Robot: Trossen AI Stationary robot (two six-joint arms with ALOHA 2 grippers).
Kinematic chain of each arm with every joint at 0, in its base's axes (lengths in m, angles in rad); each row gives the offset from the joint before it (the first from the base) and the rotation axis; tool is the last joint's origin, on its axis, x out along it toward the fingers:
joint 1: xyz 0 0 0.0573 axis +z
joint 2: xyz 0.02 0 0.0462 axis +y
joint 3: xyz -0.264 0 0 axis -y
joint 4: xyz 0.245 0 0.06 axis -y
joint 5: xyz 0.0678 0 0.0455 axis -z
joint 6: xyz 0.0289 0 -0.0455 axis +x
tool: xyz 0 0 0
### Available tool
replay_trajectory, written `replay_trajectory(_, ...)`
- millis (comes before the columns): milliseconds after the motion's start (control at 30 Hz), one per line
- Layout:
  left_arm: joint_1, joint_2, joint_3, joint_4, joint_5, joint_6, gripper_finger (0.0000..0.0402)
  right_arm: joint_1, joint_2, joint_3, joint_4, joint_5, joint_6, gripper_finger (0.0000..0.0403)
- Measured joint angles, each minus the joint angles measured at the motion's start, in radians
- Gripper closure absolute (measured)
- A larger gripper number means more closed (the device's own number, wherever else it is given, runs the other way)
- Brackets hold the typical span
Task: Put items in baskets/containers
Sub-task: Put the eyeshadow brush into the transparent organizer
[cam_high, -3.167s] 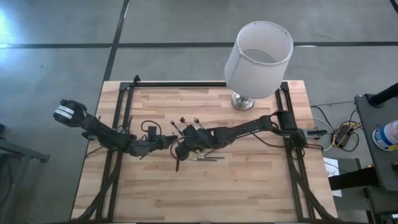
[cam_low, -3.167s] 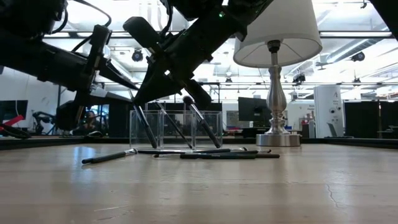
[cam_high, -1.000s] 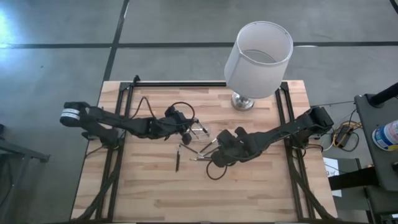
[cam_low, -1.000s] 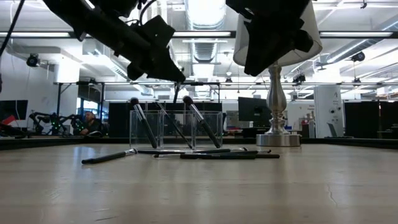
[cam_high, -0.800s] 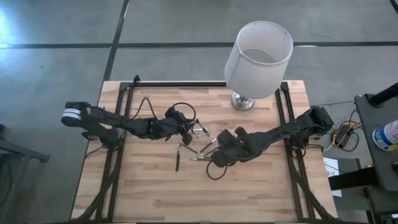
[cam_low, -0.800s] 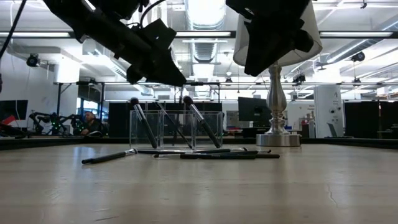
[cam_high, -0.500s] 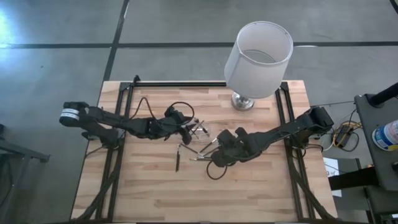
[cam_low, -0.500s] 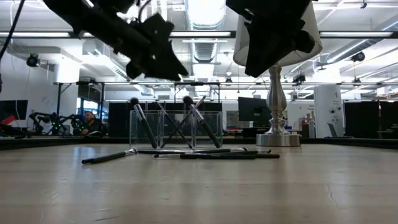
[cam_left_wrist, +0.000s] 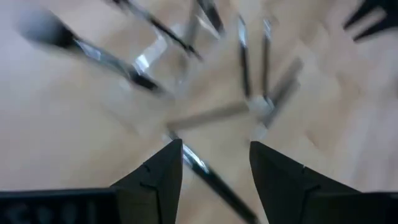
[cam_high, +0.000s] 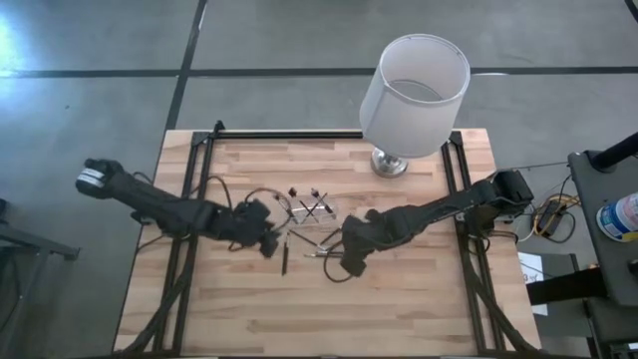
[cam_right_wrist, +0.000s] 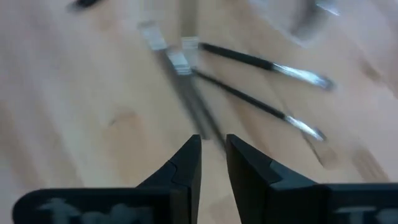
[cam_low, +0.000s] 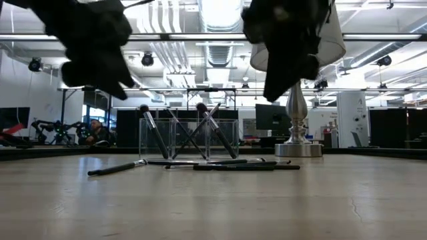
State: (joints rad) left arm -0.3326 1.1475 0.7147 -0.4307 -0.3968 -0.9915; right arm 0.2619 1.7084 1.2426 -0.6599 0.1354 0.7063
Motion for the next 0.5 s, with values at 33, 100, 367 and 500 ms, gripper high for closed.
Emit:
replay_trajectory(33,-0.028,0.004,0.000,0.002,0.005,-0.011,0.0223,0.001,0.000,-0.005,0.013,-0.010,-0.087,0.0335)
replay_trajectory(100,-0.078,0.015,0.000,0.007,0.011,-0.031,0.0223,0.003,0.000,-0.018,0.013,-0.017,-0.251,0.0335)
replay_trajectory(367,-0.176,0.050,0.000,0.012,-0.059,-0.177,0.0223,-0.071,0.010,-0.127,0.051,-0.030,-0.624,0.0335)
replay_trajectory(500,-0.186,0.048,0.000,0.022,-0.097,-0.206,0.0223,-0.107,0.049,-0.148,0.058,-0.047,-0.868,0.0335)
